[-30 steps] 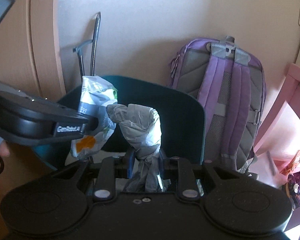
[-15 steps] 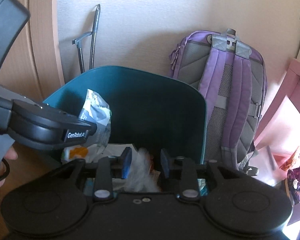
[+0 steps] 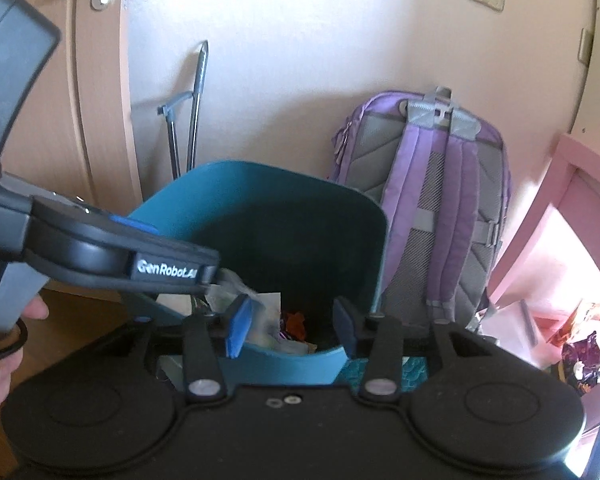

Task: Collect trash
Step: 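Open both tools over the teal bin, dropping bag and cloth inside, then lower both tools from the bin toward the remaining floor trash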

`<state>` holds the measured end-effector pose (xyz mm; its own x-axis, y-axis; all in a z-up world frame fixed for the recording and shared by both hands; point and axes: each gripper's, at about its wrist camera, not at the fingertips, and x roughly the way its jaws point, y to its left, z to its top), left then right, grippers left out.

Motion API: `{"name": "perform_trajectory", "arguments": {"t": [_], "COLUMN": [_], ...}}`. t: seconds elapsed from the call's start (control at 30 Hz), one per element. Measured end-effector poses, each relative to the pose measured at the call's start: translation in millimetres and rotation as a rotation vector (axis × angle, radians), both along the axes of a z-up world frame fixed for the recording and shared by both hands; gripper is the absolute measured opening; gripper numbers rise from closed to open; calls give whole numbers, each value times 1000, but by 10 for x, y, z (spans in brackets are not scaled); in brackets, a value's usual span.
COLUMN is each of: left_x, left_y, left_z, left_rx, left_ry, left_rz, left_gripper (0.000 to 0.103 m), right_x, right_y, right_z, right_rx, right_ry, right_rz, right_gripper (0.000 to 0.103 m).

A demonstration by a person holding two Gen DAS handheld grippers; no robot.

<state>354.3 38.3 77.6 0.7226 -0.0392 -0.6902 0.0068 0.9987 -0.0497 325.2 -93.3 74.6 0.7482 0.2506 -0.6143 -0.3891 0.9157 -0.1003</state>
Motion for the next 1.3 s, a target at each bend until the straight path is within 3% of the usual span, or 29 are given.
{"name": "perform_trajectory", "arguments": {"t": [0.1,0.23,0.47,0.67,0.9,0.97,1.0,1.1,1.3], "left_x": [-151,-407,-846,-1154,-1500,-1574,-1606,-1701,-1747], "left_y": [1,20,6,27,100,103,101,105,134], "left_z": [127,265,367,325,100,0,-61,-273,-838], "left_rx": [-6,-2,24,-1,-32,-29,-29,-30,-44], "left_ry": [-19,-55,-78,-67,-44,-39,-35,-33,54], "left_rz": [-6,-6,-47,-67,-84,-98,-110,-110,-98], "left_gripper": [68,80,80,82,84,92,102,103,103], "right_x": [-146,-353,-709,-949,-1154,-1190,-1216,-1271,-1377], "right_y": [-36,-103,-186,-234,-305,-345,-358,-411,-509], "right_z": [101,232,358,369,222,136,96,-90,-594], "right_rx": [8,25,38,61,79,87,90,88,70], "right_ry": [-11,-32,-57,-48,-12,2,8,23,51], "right_rz": [2,10,31,42,61,62,63,65,64], "right_gripper": [46,51,56,59,59,59,59,60,60]}}
